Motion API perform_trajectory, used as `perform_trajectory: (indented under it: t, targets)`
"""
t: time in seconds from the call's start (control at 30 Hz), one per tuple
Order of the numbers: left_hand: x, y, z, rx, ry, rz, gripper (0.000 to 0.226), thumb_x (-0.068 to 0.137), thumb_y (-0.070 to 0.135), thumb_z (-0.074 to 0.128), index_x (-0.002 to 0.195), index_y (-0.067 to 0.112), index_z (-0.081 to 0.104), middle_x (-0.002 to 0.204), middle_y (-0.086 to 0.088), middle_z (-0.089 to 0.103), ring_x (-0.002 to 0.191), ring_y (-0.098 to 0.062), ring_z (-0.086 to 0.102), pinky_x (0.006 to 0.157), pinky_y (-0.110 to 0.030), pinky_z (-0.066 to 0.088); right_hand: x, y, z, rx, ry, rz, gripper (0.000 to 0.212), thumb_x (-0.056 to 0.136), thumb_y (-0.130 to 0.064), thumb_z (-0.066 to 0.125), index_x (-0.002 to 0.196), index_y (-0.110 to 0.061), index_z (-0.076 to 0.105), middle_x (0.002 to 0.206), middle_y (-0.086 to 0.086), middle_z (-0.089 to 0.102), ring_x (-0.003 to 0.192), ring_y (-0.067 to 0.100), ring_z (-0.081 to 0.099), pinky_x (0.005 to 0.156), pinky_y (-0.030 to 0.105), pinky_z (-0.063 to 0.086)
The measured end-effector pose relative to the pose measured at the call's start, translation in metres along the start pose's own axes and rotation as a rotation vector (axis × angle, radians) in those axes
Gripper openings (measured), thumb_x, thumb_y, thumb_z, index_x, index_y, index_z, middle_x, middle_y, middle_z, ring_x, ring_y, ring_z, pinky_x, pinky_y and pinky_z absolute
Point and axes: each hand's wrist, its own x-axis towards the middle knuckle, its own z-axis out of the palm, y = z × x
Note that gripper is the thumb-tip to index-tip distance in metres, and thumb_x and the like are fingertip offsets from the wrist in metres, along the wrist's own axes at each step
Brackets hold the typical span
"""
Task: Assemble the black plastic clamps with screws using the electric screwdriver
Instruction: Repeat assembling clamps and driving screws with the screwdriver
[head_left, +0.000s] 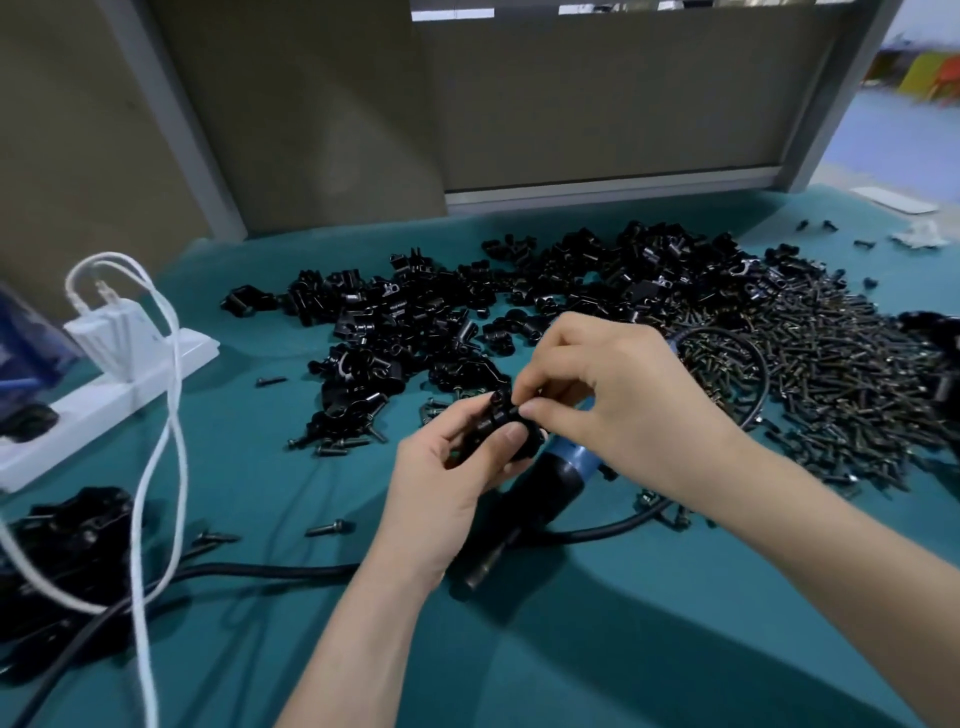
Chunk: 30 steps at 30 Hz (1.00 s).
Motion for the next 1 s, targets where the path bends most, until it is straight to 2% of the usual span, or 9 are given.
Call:
perform_trajectory:
  t: [0.13,0.27,0.43,0.53,0.6,0.67,0.77,0.9,1.0]
  targets:
    - [-0.001,0.002,-0.001,0.058,-0.004,0.013,0.022,0.07,0.027,0.072,0.091,0.033,0.078,0.091,0.0,0.075,0.086,-0.011,0.071,0.072,-0.018,0.055,0.004,-0.001,0.0,0.016,-0.055,0.006,0.005,0.081,-0.009,0.075,0.084,-0.013,0.076,0.085,-0.001,0.066,0.074,0.008,0.061,0.077,0.021,0.049]
    - [-0.001,0.0,-0.002,0.068,0.009,0.029,0.023,0.072,0.025,0.072,0.093,0.032,0.078,0.094,-0.001,0.076,0.089,-0.014,0.072,0.073,-0.019,0.056,0.004,0.007,0.001,0.329,-0.004,0.173,0.012,0.077,-0.008,0.079,0.073,-0.013,0.068,0.061,0.001,0.068,0.054,0.011,0.064,0.059,0.015,0.05]
    - [0.0,-0.001,-0.002,0.242,-0.008,0.086,0.023,0.073,0.033,0.074,0.096,0.036,0.074,0.09,0.009,0.074,0.088,-0.006,0.069,0.081,-0.026,0.054,0.002,0.01,0.012,0.572,0.035,0.302,0.015,0.074,-0.009,0.081,0.071,-0.004,0.067,0.061,0.007,0.069,0.053,0.016,0.063,0.056,0.021,0.053]
    - [0.0,-0.002,-0.001,0.24,-0.003,0.096,0.017,0.076,0.033,0.077,0.093,0.034,0.073,0.089,0.005,0.074,0.089,-0.013,0.069,0.084,-0.035,0.056,0.002,0.007,0.015,0.597,0.076,0.298,0.018,0.074,-0.009,0.081,0.067,-0.006,0.064,0.057,0.004,0.066,0.05,0.01,0.06,0.051,0.018,0.049]
    - [-0.002,-0.002,0.001,0.152,0.003,0.077,0.015,0.077,0.03,0.076,0.092,0.031,0.074,0.09,0.001,0.074,0.086,-0.019,0.072,0.074,-0.029,0.058,0.002,0.004,0.015,0.602,0.103,0.282,0.021,0.073,-0.009,0.081,0.063,-0.01,0.063,0.056,0.004,0.065,0.051,0.009,0.057,0.051,0.021,0.047]
    - [-0.003,0.0,0.003,0.08,0.006,0.052,0.015,0.076,0.03,0.073,0.091,0.031,0.073,0.086,-0.001,0.074,0.068,-0.021,0.072,0.055,-0.021,0.053,0.002,0.001,0.016,0.58,0.13,0.259,0.021,0.072,-0.013,0.082,0.063,-0.01,0.064,0.067,0.013,0.066,0.057,0.025,0.055,0.059,0.035,0.048]
    - [-0.004,0.0,0.005,0.049,0.008,0.08,0.018,0.074,0.034,0.073,0.092,0.031,0.071,0.068,0.004,0.064,0.045,-0.013,0.051,0.04,-0.017,0.037,0.003,-0.004,0.018,0.592,0.174,0.256,0.022,0.071,-0.017,0.082,0.065,-0.006,0.064,0.08,0.022,0.065,0.062,0.04,0.051,0.066,0.05,0.047]
    - [-0.004,0.001,0.009,-0.09,0.04,0.011,0.029,0.065,0.037,0.075,0.094,0.034,0.073,0.067,0.008,0.058,0.05,-0.006,0.044,0.047,-0.018,0.031,0.005,-0.01,0.025,0.544,0.211,0.234,0.023,0.072,-0.017,0.082,0.063,-0.006,0.064,0.085,0.008,0.067,0.07,0.038,0.056,0.069,0.043,0.051]
    - [-0.003,0.002,0.009,-0.191,0.085,-0.037,0.03,0.06,0.035,0.076,0.088,0.027,0.072,0.067,0.008,0.057,0.048,-0.004,0.044,0.045,-0.015,0.032,0.005,-0.015,0.024,0.459,0.203,0.227,0.017,0.076,-0.029,0.077,0.063,-0.02,0.069,0.089,-0.004,0.066,0.075,0.018,0.06,0.075,0.027,0.05]
